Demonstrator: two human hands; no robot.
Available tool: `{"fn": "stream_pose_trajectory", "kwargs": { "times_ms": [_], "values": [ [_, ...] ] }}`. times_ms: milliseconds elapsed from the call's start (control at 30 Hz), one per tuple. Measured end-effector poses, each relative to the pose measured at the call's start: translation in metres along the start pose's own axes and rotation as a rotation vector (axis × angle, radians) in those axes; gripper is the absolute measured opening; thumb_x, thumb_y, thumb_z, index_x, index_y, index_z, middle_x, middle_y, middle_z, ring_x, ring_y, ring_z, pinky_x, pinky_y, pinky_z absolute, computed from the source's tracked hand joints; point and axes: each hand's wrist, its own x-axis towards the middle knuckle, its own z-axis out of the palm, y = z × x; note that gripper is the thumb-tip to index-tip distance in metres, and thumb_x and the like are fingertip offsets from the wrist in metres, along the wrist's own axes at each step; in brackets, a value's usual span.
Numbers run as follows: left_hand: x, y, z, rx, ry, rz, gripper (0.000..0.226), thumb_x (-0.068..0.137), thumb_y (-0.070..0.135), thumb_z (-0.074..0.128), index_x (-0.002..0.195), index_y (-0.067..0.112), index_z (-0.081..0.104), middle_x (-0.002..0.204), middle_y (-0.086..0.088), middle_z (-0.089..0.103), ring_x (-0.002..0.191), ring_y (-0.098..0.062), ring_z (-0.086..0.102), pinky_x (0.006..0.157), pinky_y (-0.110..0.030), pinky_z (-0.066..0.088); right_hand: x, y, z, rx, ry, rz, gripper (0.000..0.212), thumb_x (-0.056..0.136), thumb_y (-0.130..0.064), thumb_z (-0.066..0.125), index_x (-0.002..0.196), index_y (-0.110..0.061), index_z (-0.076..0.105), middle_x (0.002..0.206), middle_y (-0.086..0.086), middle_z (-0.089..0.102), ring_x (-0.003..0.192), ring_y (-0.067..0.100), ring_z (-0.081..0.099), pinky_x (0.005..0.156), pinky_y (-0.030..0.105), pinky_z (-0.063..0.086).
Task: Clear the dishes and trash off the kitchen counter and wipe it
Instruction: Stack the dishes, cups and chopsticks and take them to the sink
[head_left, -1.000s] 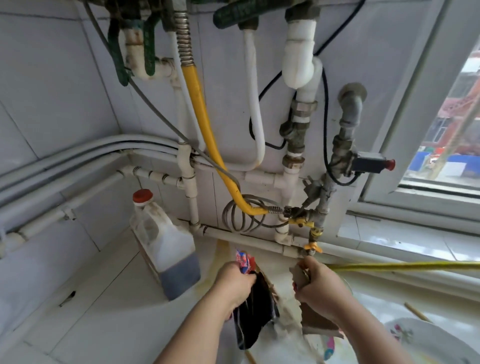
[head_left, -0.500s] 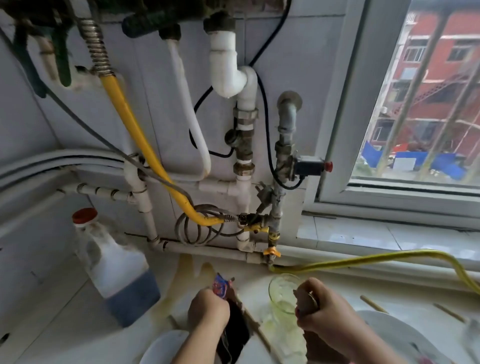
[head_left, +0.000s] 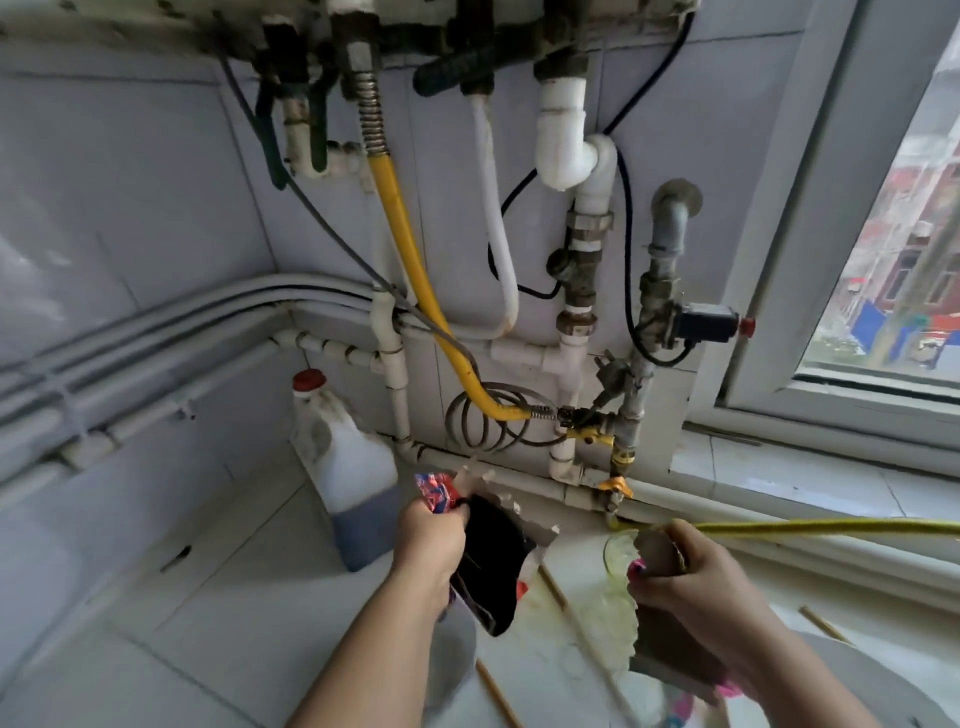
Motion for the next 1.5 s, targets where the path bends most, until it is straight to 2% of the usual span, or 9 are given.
{"fn": "stream_pose_trajectory", "kwargs": {
  "times_ms": [233, 300, 400, 633, 767, 867, 1200, 1333, 1500],
  "values": [
    [-0.05, -0.021, -0.018, -0.115, 0.211, -0.005, 0.013, 0.09, 0.017, 0.06, 0.1, 0.01, 0.061, 0.1, -0.014, 0.067, 0.093, -0.033, 0.064, 0.091, -0.045, 0.053, -0.017, 0.001, -0.008, -0.005, -0.056, -0.098, 0.024, 0.076, 0.005, 0.069, 0.088, -0.01, 0.055, 0.078, 0.018, 0.06, 0.06, 0.028, 0.057, 0.055, 0.04, 0.054],
    [-0.069, -0.029, -0.017, -0.135, 0.272, -0.002, 0.014, 0.09, 0.015, 0.059, 0.102, 0.008, 0.06, 0.1, -0.012, 0.066, 0.092, -0.032, 0.063, 0.083, -0.037, 0.053, -0.022, 0.005, -0.014, 0.016, -0.048, -0.11, 0.022, 0.076, 0.004, 0.069, 0.087, -0.011, 0.056, 0.078, 0.018, 0.06, 0.062, 0.029, 0.057, 0.061, 0.048, 0.056],
    [-0.108, -0.043, -0.014, -0.157, 0.351, 0.008, 0.008, 0.092, 0.013, 0.056, 0.099, 0.011, 0.059, 0.095, -0.01, 0.064, 0.087, -0.029, 0.06, 0.069, -0.029, 0.046, -0.035, 0.012, -0.027, 0.046, -0.049, -0.15, 0.023, 0.077, 0.002, 0.069, 0.086, -0.016, 0.057, 0.08, 0.015, 0.062, 0.065, 0.028, 0.058, 0.065, 0.044, 0.056],
    [-0.17, -0.074, -0.016, -0.08, 0.432, -0.009, 0.012, 0.094, 0.015, 0.054, 0.103, 0.009, 0.059, 0.1, -0.01, 0.064, 0.094, -0.029, 0.061, 0.085, -0.037, 0.051, -0.07, 0.021, -0.041, 0.105, -0.131, -0.15, 0.026, 0.078, 0.006, 0.066, 0.086, -0.016, 0.056, 0.081, 0.016, 0.061, 0.07, 0.034, 0.06, 0.065, 0.052, 0.058],
    [-0.197, -0.09, -0.023, -0.084, 0.395, -0.056, 0.023, 0.093, 0.015, 0.054, 0.114, 0.008, 0.057, 0.106, -0.011, 0.064, 0.098, -0.03, 0.061, 0.082, -0.034, 0.048, -0.094, 0.019, -0.038, 0.107, -0.184, -0.192, 0.024, 0.078, 0.009, 0.064, 0.087, -0.011, 0.055, 0.077, 0.014, 0.057, 0.059, 0.024, 0.052, 0.045, 0.024, 0.047],
    [-0.216, -0.104, -0.035, -0.089, 0.404, -0.068, 0.021, 0.092, 0.016, 0.054, 0.112, 0.009, 0.058, 0.102, -0.009, 0.063, 0.096, -0.028, 0.06, 0.084, -0.034, 0.049, -0.114, 0.017, -0.03, 0.126, -0.258, -0.181, 0.024, 0.08, 0.011, 0.061, 0.092, -0.008, 0.054, 0.075, 0.012, 0.056, 0.056, 0.02, 0.051, 0.032, 0.015, 0.038],
    [-0.309, -0.176, -0.102, -0.207, 0.506, -0.164, 0.028, 0.092, 0.018, 0.056, 0.118, 0.009, 0.058, 0.106, -0.011, 0.064, 0.097, -0.028, 0.062, 0.09, -0.038, 0.051, -0.21, 0.042, 0.032, 0.069, -0.411, -0.2, 0.029, 0.075, 0.006, 0.068, 0.096, -0.012, 0.058, 0.082, 0.007, 0.061, 0.069, 0.019, 0.057, 0.06, 0.029, 0.049],
    [-0.357, -0.22, -0.137, -0.302, 0.541, -0.188, 0.026, 0.091, 0.017, 0.057, 0.116, 0.013, 0.057, 0.104, -0.011, 0.066, 0.097, -0.03, 0.063, 0.094, -0.046, 0.052, -0.267, 0.06, 0.054, 0.055, -0.514, -0.206, 0.027, 0.076, 0.005, 0.07, 0.087, -0.015, 0.057, 0.082, 0.009, 0.062, 0.07, 0.02, 0.057, 0.06, 0.029, 0.049],
    [-0.42, -0.271, -0.176, -0.387, 0.614, -0.226, 0.02, 0.089, 0.016, 0.059, 0.109, 0.017, 0.056, 0.106, -0.01, 0.066, 0.098, -0.03, 0.063, 0.093, -0.045, 0.052, -0.335, 0.089, 0.079, 0.018, -0.664, -0.19, 0.027, 0.077, 0.002, 0.071, 0.085, -0.02, 0.058, 0.088, 0.01, 0.063, 0.082, 0.029, 0.061, 0.078, 0.047, 0.054]
  ]
}}
